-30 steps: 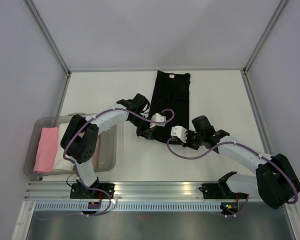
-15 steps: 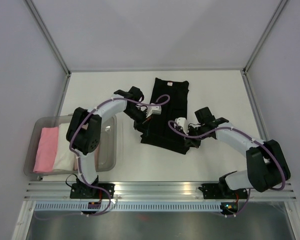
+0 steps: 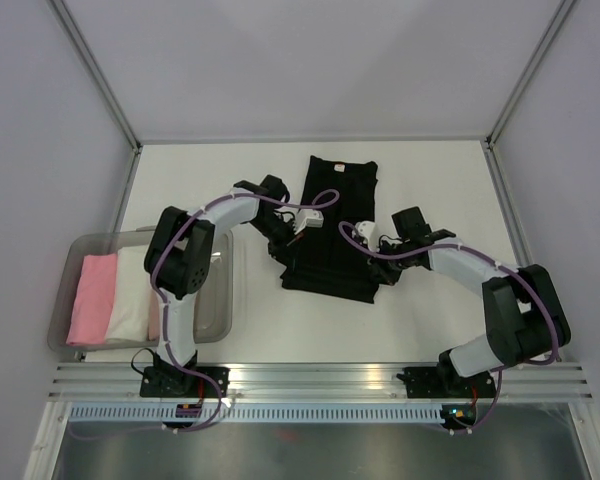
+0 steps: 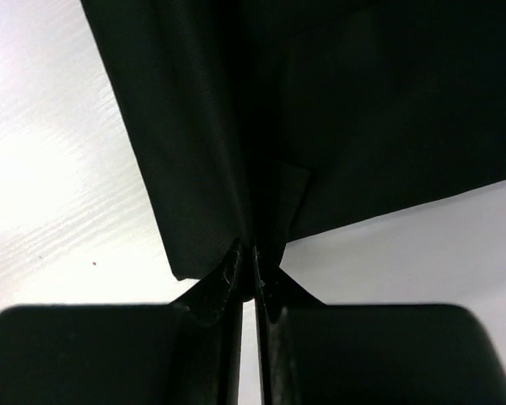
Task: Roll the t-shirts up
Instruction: Roll the tshirt
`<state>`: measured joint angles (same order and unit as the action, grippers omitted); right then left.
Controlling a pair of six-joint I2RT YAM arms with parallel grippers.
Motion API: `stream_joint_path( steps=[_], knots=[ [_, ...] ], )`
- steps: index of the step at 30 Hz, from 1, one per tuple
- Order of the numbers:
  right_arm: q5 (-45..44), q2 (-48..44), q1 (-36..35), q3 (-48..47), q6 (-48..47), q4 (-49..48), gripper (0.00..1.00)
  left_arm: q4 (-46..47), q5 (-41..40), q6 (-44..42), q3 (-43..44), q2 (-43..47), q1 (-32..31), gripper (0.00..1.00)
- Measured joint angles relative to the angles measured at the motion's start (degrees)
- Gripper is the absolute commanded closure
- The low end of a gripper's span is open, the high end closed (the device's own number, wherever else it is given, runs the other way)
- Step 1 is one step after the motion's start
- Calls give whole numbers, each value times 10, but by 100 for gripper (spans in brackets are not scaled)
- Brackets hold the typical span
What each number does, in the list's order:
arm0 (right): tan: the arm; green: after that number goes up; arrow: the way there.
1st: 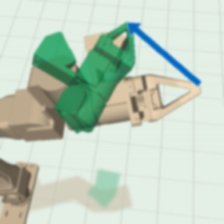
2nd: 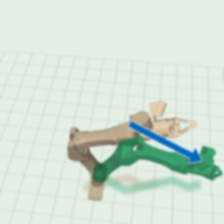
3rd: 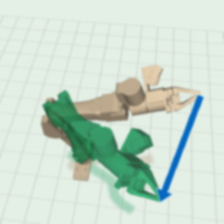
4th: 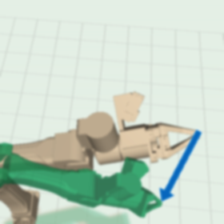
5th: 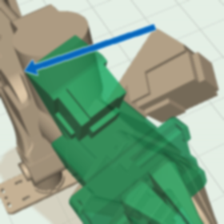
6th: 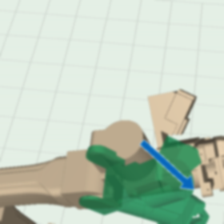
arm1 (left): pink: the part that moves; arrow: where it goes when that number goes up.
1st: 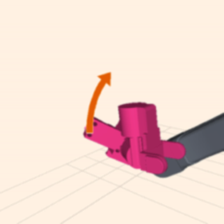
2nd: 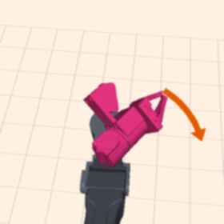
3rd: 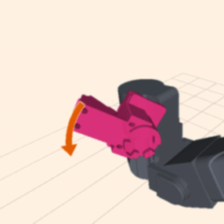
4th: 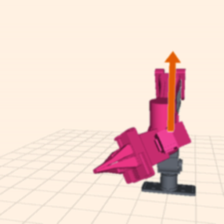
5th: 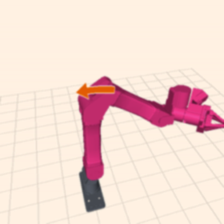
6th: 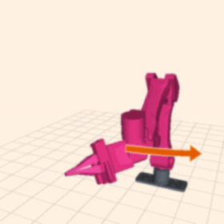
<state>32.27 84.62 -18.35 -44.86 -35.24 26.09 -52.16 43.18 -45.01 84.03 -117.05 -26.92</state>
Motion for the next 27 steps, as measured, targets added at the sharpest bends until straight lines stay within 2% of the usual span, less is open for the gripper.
stream_joint_path(
  steps=[1,2,3,4,7,13,21,27],
  knots=[
    [-2,4,0,-2,5,-2,86,0,0,3,3,-3,2,87],
    [-6,8,0,-4,11,-6,81,1,0,7,7,-6,3,82],
    [-12,12,1,-6,18,-9,75,2,0,10,10,-9,4,77],
    [-18,16,2,-8,27,-11,64,3,-1,15,13,-11,6,69],
    [-42,21,5,-11,54,-22,56,11,-3,31,16,-14,12,59],
    [-71,10,31,-16,137,-48,54,29,-15,71,16,-13,23,51],
    [-125,-69,44,-15,329,-63,54,62,-87,174,0,28,23,46],
    [-143,-94,43,50,445,-72,53,90,-121,206,-54,56,-8,45]
  ],
)
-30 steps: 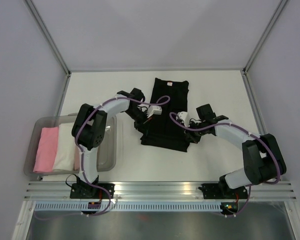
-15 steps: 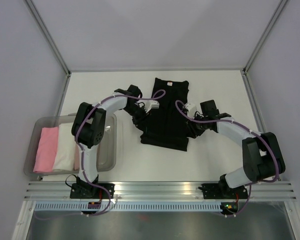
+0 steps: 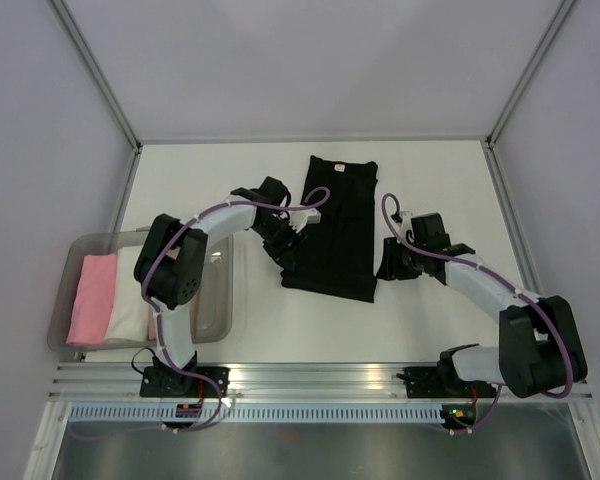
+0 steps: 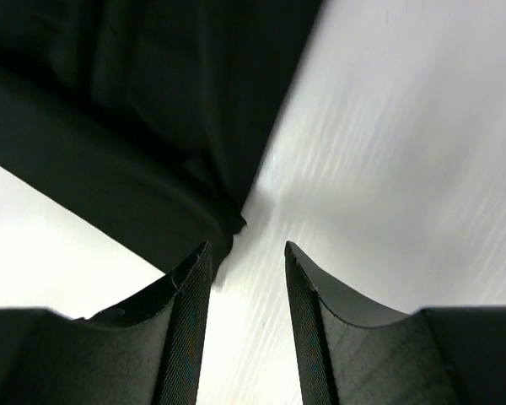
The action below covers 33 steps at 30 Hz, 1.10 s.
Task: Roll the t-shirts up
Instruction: Roll the tshirt
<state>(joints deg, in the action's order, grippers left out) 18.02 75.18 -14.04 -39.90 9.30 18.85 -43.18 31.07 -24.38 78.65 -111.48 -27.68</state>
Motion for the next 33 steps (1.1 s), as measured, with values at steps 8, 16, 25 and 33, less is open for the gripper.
stream_joint_path(
  steps=[8,16,25,33],
  knots=[
    [5,22,-14,59,80,-41,56,25,-19,32,-10,-5,-8,68],
    [27,61,-17,59,98,-106,83,46,-12,54,-10,-6,-7,75],
    [33,88,-18,46,93,-114,99,53,-10,64,-10,-17,-7,51],
    [40,88,-21,42,85,-123,100,57,-16,69,-10,-19,-7,85]
  ],
)
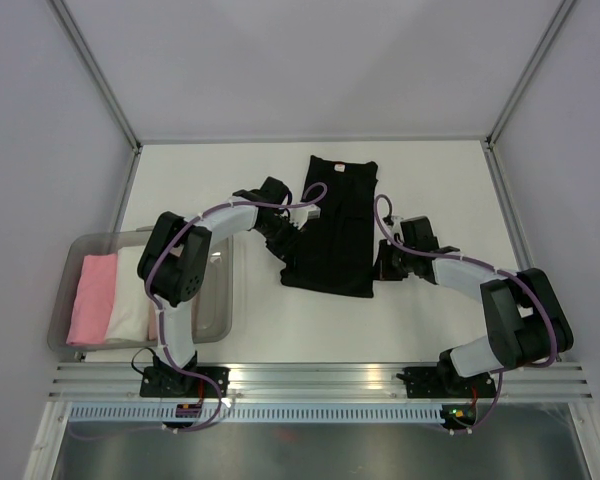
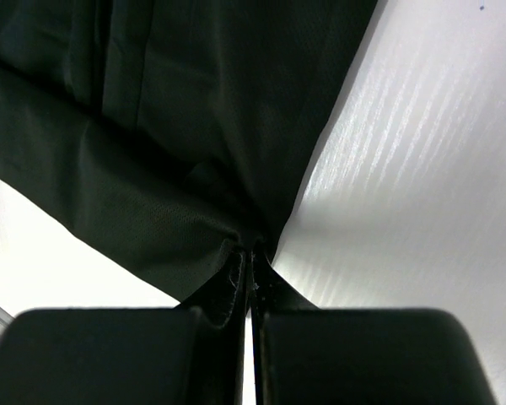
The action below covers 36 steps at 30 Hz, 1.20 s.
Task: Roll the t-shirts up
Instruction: Roll the tshirt
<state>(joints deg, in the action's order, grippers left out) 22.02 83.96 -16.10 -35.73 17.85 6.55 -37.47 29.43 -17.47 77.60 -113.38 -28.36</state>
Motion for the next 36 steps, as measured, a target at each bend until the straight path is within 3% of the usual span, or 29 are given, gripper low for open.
stream_joint_path(
  steps=[3,19,21,22,23,24,26,29,36],
  knots=[
    [0,0,-3,-3,-3,-2,100,1,9,5,0,0,0,98],
    [-25,39,-3,-27,-11,-1,100,4,-7,5,-8,10,29,98],
    [-24,40,-4,-29,-11,-1,96,3,-6,4,-8,9,29,82],
    [-24,40,-4,-29,-11,-1,91,4,-5,3,-8,9,28,75],
    [-24,41,-4,-30,-11,-1,79,3,-5,1,-8,9,28,63],
    [-24,41,-4,-31,-10,-1,73,4,-4,-1,-8,9,28,59],
    [-24,41,-5,-37,-13,4,64,3,-4,-5,-8,9,27,55],
    [-29,40,-5,-49,-24,18,59,3,-4,-17,-7,10,27,53],
    [-48,-44,-5,-55,-70,52,57,4,-8,-119,-18,80,14,51]
  ],
)
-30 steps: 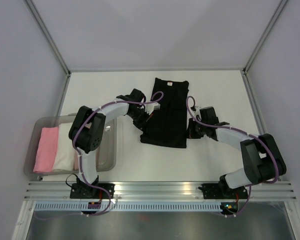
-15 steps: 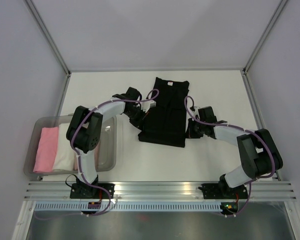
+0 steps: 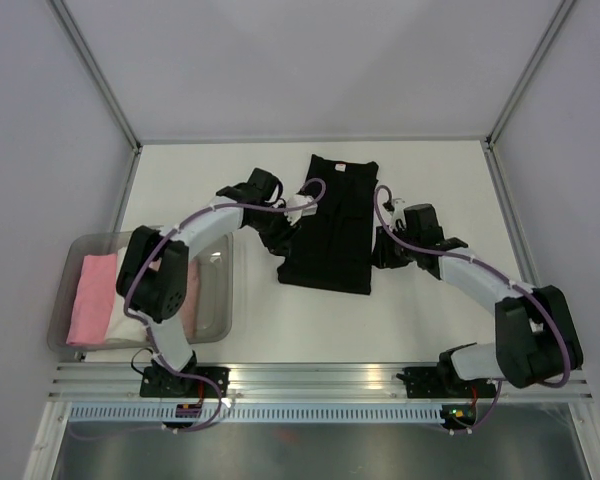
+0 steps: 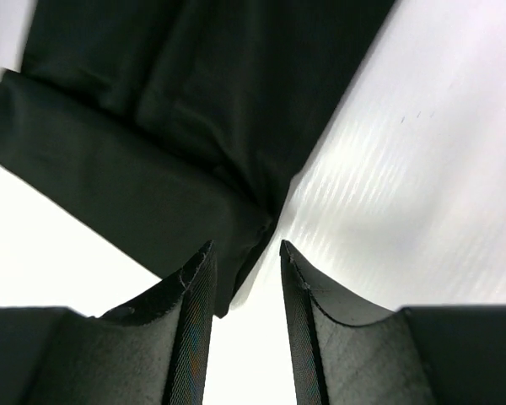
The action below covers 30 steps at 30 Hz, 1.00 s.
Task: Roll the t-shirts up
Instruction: Roll the tshirt
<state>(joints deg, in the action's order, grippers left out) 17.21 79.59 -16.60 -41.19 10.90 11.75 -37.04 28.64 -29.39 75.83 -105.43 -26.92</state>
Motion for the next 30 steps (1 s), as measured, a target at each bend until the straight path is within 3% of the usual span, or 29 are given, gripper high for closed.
stream_joint_path(
  steps=[5,11,17,22,30],
  knots=[
    [4,-75,-1,7,-33,-20,57,22,-15,-149,-92,102,-62,34],
    [12,-134,-22,74,-78,-80,55,78,-55,-262,-200,114,-115,32],
    [29,-179,-94,124,-194,-92,50,154,-99,-300,-220,111,-126,34],
    [40,-196,-110,135,-320,-85,44,178,-108,-304,-237,113,-127,34],
    [-2,-96,-193,136,-462,-43,40,176,-107,-321,-270,148,-127,31]
  ],
)
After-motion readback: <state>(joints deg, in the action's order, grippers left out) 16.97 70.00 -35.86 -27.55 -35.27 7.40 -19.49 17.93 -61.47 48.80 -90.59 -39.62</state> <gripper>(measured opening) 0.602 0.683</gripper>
